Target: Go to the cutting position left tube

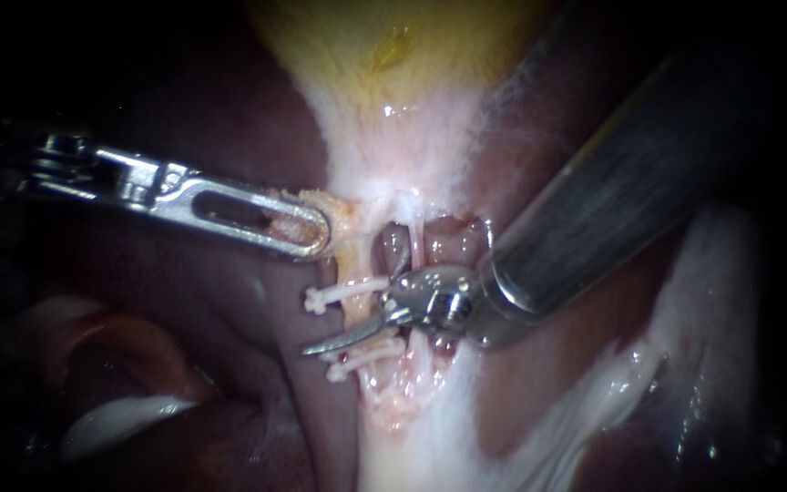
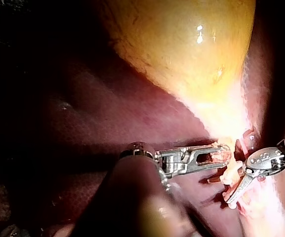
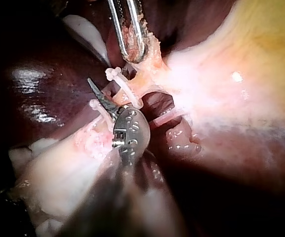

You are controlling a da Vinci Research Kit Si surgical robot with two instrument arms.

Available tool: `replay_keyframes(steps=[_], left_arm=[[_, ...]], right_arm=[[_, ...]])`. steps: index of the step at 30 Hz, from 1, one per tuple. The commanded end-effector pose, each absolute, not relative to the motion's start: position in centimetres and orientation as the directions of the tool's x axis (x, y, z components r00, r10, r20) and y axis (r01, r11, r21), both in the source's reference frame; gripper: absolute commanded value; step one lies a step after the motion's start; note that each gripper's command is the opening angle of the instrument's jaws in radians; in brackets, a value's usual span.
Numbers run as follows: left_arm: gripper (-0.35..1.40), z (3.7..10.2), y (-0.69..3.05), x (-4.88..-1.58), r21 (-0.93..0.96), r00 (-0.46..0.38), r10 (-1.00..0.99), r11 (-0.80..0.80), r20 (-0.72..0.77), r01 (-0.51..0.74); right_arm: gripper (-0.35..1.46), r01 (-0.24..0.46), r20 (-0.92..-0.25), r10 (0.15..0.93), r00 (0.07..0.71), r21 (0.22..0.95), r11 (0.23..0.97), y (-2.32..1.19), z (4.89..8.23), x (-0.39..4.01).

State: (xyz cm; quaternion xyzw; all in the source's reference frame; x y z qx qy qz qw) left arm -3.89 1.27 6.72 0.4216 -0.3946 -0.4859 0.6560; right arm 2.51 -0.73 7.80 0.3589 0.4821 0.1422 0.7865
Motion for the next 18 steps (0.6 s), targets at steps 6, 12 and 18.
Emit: replay_keyframes(steps=[6,12,18], left_arm=[[-0.2,6.74,1.28,-3.88,0.937,0.217,-0.97,0.172,0.108,0.304],[-0.2,6.75,1.28,-3.87,0.937,0.218,-0.97,0.173,0.108,0.303],[-0.2,6.75,1.28,-3.87,0.937,0.218,-0.97,0.173,0.108,0.303]], right_arm=[[0.89,0.125,-0.658,0.568,0.494,0.701,0.702,-0.74,7.82,2.56],[0.86,0.129,-0.659,0.567,0.495,0.7,0.702,-0.74,7.82,2.56],[0.86,0.13,-0.659,0.566,0.495,0.7,0.702,-0.74,7.82,2.56]])
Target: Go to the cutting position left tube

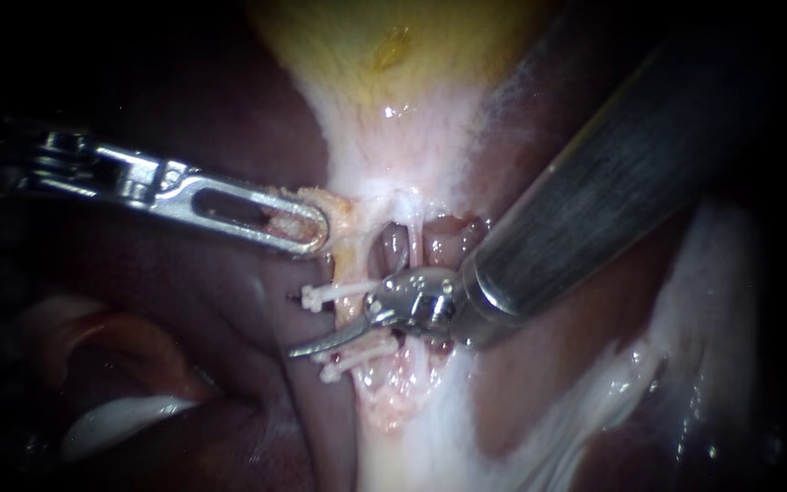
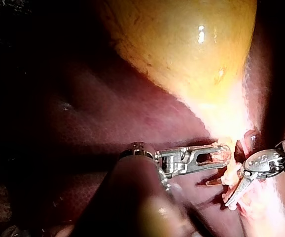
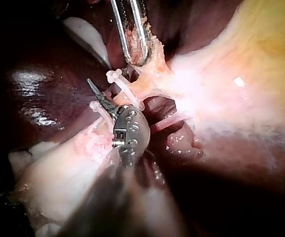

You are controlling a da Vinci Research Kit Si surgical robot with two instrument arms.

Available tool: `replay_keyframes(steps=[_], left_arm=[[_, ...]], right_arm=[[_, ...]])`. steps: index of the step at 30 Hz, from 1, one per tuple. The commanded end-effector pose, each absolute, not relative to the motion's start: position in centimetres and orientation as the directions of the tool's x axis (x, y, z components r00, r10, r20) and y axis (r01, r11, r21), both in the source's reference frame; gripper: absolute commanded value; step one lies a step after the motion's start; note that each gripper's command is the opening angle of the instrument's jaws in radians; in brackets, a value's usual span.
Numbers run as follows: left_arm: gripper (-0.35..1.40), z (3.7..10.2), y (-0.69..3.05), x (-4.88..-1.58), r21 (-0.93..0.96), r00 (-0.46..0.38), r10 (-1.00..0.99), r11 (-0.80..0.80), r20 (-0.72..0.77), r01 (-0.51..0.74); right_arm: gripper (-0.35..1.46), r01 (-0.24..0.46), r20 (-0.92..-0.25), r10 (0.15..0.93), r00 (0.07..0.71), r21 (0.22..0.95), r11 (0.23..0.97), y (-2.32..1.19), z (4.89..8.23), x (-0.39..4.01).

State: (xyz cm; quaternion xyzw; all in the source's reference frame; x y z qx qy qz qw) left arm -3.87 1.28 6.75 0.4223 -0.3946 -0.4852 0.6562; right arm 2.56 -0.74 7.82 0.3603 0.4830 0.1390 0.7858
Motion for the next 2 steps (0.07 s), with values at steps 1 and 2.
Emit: replay_keyframes(steps=[1,2], left_arm=[[-0.2,6.75,1.28,-3.87,0.937,0.218,-0.97,0.173,0.108,0.303],[-0.2,6.75,1.28,-3.87,0.937,0.218,-0.97,0.173,0.108,0.303]], right_arm=[[0.86,0.13,-0.659,0.566,0.495,0.7,0.702,-0.74,7.82,2.56],[0.86,0.13,-0.659,0.566,0.495,0.7,0.702,-0.74,7.82,2.56]])
